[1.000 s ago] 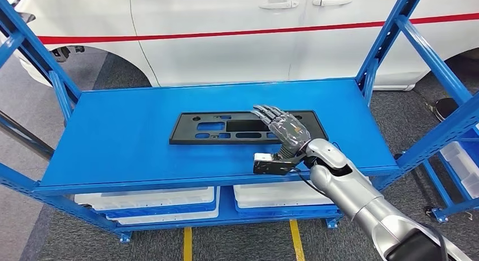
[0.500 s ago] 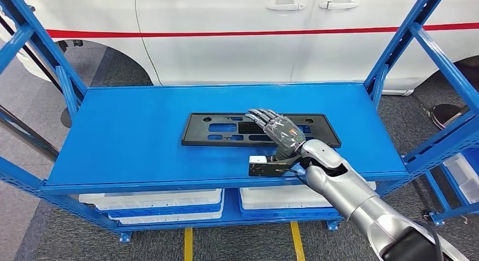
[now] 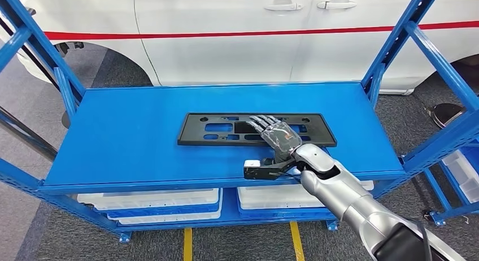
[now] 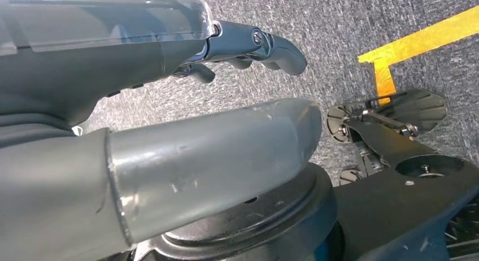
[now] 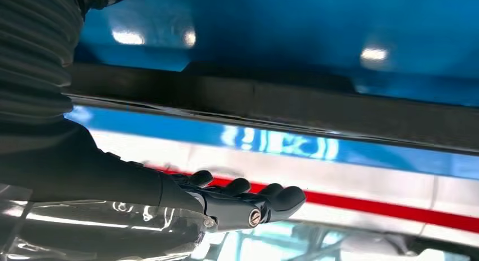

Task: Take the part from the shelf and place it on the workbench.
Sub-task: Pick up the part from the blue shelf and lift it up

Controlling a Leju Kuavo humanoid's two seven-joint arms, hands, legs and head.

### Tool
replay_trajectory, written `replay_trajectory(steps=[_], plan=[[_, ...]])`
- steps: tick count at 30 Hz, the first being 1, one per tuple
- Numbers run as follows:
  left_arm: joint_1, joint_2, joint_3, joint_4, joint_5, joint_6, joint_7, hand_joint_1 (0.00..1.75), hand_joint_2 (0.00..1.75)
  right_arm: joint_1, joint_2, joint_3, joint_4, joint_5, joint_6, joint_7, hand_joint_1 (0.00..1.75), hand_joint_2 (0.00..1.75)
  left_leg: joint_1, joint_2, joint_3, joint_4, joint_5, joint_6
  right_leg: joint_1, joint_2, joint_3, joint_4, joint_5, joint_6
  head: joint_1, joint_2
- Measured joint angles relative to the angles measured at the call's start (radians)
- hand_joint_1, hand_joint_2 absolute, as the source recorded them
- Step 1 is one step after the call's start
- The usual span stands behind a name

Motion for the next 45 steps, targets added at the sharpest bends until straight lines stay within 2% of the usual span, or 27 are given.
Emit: replay_trajectory(steps=[4,9,16,20,21,24,25,30,44,45], plan=[[-0.005,-0.003,0.000,0.000,-0.005,-0.009,0.007,0.00,0.00,-0.018,0.043,0.017,0.093,0.077,-0.123,0.053,0.00,1.75,0.000,0.000,0.000,0.000,0.001,-0.001,0.000,0.001,-0.001,0.002,0.000,0.000,0.000,0.000],[-0.010,-0.011,0.005,0.000,-0.008,-0.018,0.009,0.00,0.00,-0.054,0.086,0.024,0.216,0.160,-0.224,0.114,0.00,1.75,0.001,0.000,0.001,0.000,0.001,-0.002,0.000,0.001,-0.001,0.003,0.000,-0.001,0.000,0.000],[-0.013,-0.018,0.008,0.000,-0.010,-0.023,0.009,0.00,0.00,-0.092,0.107,0.024,0.327,0.234,-0.281,0.195,0.00,1.75,0.001,0.000,0.001,0.000,0.002,-0.002,0.000,0.000,0.000,0.003,0.000,-0.001,0.000,0.000],[-0.015,-0.022,0.009,0.001,-0.010,-0.027,0.009,0.00,0.00,-0.104,0.110,0.018,0.369,0.241,-0.292,0.207,0.00,1.75,0.001,0.000,0.002,0.000,0.002,-0.002,-0.001,0.001,0.000,0.003,0.000,-0.001,0.000,0.000],[-0.016,-0.023,0.009,0.001,-0.010,-0.028,0.009,0.00,0.00,-0.106,0.110,0.017,0.376,0.241,-0.293,0.207,0.07,1.75,0.001,0.000,0.002,0.000,0.002,-0.002,-0.001,0.001,0.000,0.003,0.000,-0.001,0.000,0.000],[-0.016,-0.024,0.009,0.001,-0.010,-0.029,0.009,0.00,0.00,-0.110,0.111,0.016,0.390,0.243,-0.293,0.209,1.37,1.75,0.001,0.000,0.002,0.000,0.002,-0.002,-0.001,0.001,0.000,0.002,0.000,-0.001,0.000,0.000],[-0.016,-0.025,0.009,0.001,-0.010,-0.029,0.009,0.00,0.00,-0.110,0.111,0.016,0.396,0.244,-0.292,0.212,1.74,1.75,0.001,0.000,0.002,0.000,0.002,-0.002,-0.001,0.001,0.000,0.002,0.000,-0.001,0.000,0.000],[-0.016,-0.025,0.009,0.001,-0.010,-0.035,0.009,0.00,0.00,-0.108,0.112,0.011,0.422,0.242,-0.263,0.217,1.75,1.75,0.001,0.000,0.002,0.000,0.002,-0.002,-0.001,0.001,0.000,0.003,0.000,-0.001,0.000,0.000],[-0.016,-0.021,0.014,0.001,-0.016,-0.042,0.010,0.00,0.00,-0.109,0.111,-0.019,0.437,0.212,-0.210,0.153,1.75,1.75,0.001,0.001,0.004,0.000,0.002,-0.003,0.000,0.001,0.002,0.002,-0.001,-0.001,0.000,0.000],[-0.016,-0.020,0.014,0.001,-0.016,-0.043,0.010,0.00,0.44,-0.109,0.111,-0.020,0.437,0.210,-0.206,0.149,1.75,1.75,0.001,0.001,0.005,0.000,0.002,-0.003,0.000,0.001,0.002,0.002,-0.001,-0.001,0.000,0.000]])
